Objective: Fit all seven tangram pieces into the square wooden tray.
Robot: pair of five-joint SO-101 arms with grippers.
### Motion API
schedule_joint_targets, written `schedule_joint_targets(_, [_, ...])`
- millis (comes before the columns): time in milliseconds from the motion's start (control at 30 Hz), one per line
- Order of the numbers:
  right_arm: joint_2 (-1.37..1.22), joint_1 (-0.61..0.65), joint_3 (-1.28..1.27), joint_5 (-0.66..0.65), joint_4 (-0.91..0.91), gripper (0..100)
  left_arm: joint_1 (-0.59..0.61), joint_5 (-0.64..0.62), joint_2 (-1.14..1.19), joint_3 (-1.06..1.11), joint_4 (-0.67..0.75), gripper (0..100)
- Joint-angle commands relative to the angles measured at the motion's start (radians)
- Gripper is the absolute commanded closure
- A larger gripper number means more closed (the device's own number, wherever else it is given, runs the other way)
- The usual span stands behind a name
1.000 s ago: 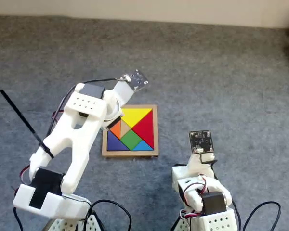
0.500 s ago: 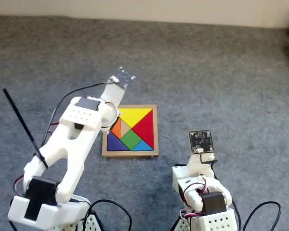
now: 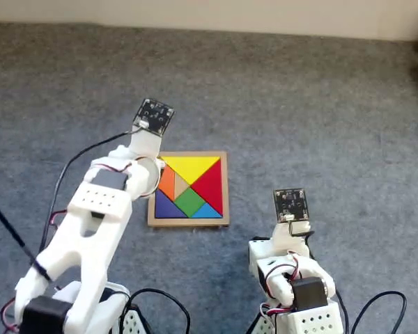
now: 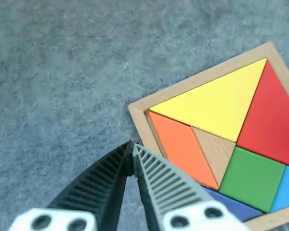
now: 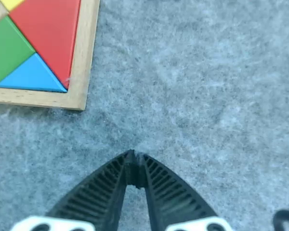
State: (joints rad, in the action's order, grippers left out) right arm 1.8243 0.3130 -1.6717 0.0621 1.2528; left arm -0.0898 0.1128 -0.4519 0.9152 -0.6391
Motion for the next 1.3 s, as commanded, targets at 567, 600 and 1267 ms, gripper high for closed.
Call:
schedule_joint_targets(567, [0.016, 0.002, -0.153, 0.002, 0.004, 99.3, 0.054, -0.012, -0.443, 0.291, 0.012, 99])
schedule_joint_targets(600, [0.016, 0.002, -0.153, 0.002, 0.004, 99.3, 0.062, -0.012, -0.458, 0.309, 0.011, 99])
schedule_joint_targets(1267, [0.016, 0.002, -0.153, 0.002, 0.004, 99.3, 0.081, -0.012, -1.234, 0.788, -0.038, 99])
